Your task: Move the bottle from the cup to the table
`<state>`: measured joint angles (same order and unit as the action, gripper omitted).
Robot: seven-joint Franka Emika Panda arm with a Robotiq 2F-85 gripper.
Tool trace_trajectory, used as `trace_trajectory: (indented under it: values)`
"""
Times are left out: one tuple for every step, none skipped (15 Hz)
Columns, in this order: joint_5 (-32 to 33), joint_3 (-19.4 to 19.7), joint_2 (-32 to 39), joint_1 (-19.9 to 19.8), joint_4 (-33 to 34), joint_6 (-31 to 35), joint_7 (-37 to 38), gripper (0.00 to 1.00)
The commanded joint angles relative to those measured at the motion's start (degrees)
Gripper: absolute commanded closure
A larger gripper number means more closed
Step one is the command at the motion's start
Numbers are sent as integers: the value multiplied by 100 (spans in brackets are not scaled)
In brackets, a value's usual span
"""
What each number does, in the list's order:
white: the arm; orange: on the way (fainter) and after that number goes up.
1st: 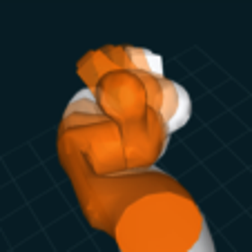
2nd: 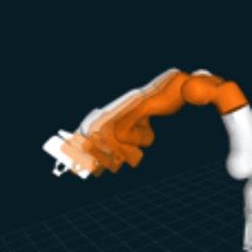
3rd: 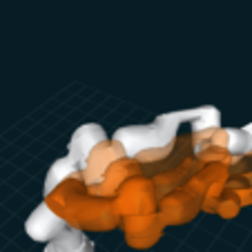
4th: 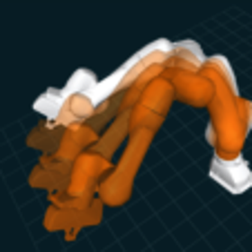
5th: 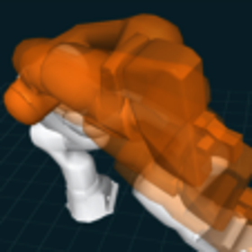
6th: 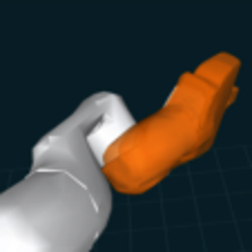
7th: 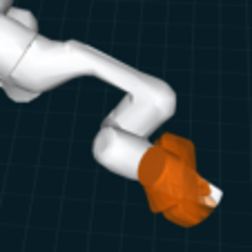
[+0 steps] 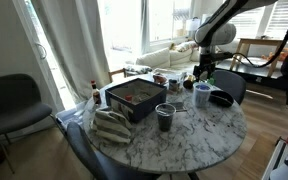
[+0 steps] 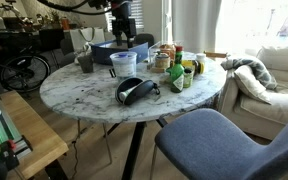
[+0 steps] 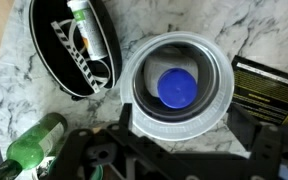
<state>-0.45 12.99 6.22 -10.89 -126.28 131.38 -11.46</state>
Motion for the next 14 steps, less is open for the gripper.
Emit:
trace_trajectory:
  values:
    - [14,-43,176,-85,-20,138,184,11]
    - [12,-42,219,-92,-4,126,210,11]
    - [-3,-43,258,-100,10,91,240,14]
    - [13,-41,292,-105,16,72,283,13]
    - [2,-45,310,-111,10,56,285,14]
    - [12,-47,321,-112,6,22,306,15]
    - [7,-53,324,-111,-9,14,319,16]
    - [7,-64,318,-104,-36,17,321,14]
    - [16,-70,326,-98,-44,9,326,13]
    - [8,-81,337,-98,-55,20,316,17]
    - [7,-89,349,-98,-67,58,307,21]
    - [-2,-96,361,-100,-63,43,304,28]
    - [6,-101,369,-99,-59,36,309,45]
    - [13,-104,377,-99,-56,36,313,54]
